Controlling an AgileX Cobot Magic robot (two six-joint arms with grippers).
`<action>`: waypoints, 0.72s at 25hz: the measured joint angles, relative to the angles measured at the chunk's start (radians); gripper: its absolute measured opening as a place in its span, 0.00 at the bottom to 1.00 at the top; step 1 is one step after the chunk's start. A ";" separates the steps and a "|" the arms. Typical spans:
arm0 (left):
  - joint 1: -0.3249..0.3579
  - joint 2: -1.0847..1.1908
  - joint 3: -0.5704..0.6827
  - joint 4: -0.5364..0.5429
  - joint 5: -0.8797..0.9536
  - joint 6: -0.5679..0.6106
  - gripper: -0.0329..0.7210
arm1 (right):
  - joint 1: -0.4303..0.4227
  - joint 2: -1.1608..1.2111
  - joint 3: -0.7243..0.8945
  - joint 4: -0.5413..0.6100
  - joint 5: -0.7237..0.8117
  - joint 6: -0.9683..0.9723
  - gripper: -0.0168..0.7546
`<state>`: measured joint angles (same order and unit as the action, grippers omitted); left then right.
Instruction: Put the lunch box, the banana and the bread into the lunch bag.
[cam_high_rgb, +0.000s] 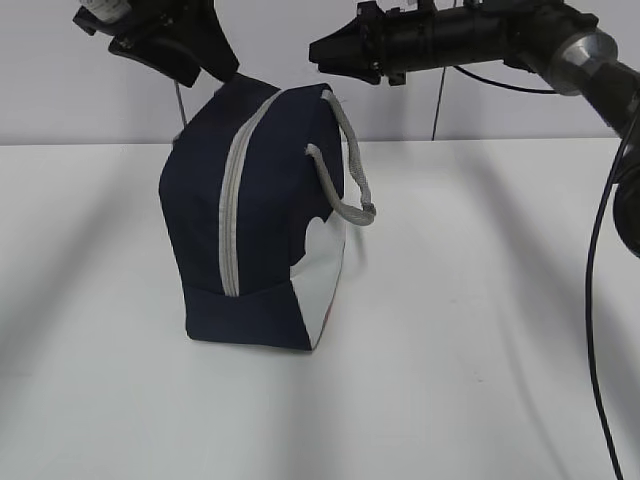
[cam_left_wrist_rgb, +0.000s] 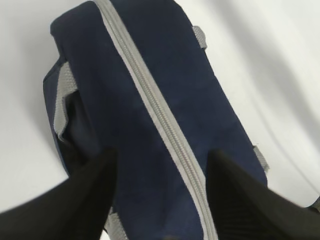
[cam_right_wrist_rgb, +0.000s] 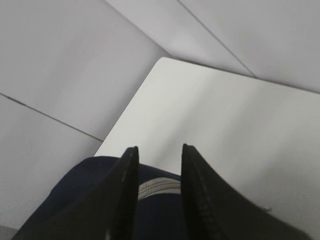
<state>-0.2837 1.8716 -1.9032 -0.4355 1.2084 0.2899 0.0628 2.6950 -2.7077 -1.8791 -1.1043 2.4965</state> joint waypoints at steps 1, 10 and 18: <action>0.000 0.000 0.000 0.011 0.002 0.000 0.58 | -0.002 0.000 0.000 0.000 -0.018 0.004 0.30; 0.000 0.000 0.000 0.102 0.033 -0.054 0.58 | -0.064 -0.169 0.156 0.000 -0.095 0.015 0.30; 0.000 -0.009 0.027 0.103 0.033 -0.096 0.57 | -0.085 -0.478 0.637 0.000 0.030 -0.064 0.30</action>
<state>-0.2837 1.8624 -1.8761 -0.3328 1.2414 0.1937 -0.0226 2.2169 -2.0703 -1.8791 -1.0747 2.4324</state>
